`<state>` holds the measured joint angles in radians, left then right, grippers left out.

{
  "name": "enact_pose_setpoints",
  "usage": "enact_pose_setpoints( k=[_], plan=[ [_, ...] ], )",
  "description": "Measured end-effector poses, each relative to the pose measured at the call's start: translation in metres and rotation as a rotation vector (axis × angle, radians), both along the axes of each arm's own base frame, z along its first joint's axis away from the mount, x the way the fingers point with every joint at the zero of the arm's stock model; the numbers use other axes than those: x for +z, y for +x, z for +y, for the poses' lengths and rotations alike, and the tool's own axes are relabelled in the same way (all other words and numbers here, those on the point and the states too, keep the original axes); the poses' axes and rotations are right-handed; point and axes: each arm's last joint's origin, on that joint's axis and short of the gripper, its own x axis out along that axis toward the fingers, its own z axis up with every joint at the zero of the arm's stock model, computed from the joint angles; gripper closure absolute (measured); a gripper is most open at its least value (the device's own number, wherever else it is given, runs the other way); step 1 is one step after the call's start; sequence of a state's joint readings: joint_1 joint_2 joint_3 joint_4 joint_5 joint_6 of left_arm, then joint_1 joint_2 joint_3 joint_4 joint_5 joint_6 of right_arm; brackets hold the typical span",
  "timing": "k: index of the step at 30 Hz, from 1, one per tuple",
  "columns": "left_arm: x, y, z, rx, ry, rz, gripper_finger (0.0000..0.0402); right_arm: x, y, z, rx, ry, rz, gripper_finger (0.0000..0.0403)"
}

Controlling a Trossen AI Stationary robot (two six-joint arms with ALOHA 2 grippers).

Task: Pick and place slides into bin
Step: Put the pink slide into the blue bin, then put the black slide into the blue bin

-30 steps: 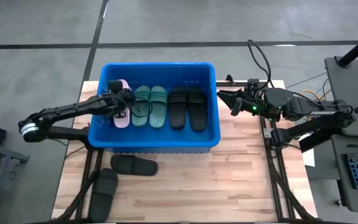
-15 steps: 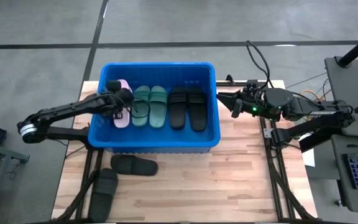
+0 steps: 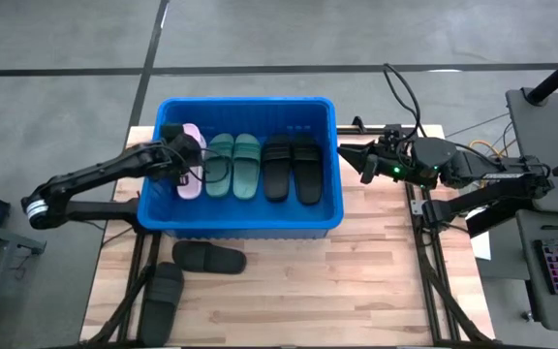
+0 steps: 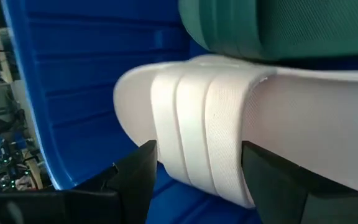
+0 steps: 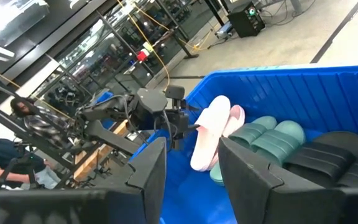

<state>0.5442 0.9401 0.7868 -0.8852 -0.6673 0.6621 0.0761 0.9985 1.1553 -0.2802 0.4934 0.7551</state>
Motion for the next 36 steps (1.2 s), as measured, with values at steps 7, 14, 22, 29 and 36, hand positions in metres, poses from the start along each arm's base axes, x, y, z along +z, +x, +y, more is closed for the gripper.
enact_pose_setpoints(
  k=[7, 14, 22, 29, 36],
  plan=[
    [-0.002, -0.009, -0.006, -0.004, -0.05, 0.06, 0.0188, 0.0, 0.0, 0.0, 0.001, -0.004, 0.002, 0.0269],
    [0.004, -0.012, -0.009, -0.018, -0.063, 0.011, 0.0188, 0.0, 0.0, 0.0, 0.004, -0.007, 0.004, 0.0267],
    [0.022, -0.012, -0.015, -0.111, -0.169, -0.173, 0.0188, 0.0, 0.0, 0.0, 0.005, -0.014, 0.008, 0.0251],
    [0.04, -0.013, -0.019, -0.138, -0.2, -0.307, 0.0188, 0.0, 0.0, 0.0, 0.005, -0.019, 0.01, 0.0246],
    [0.048, -0.017, -0.022, -0.164, -0.201, -0.358, 0.0188, 0.0, 0.0, 0.0, 0.007, -0.031, 0.015, 0.0246]
  ],
)
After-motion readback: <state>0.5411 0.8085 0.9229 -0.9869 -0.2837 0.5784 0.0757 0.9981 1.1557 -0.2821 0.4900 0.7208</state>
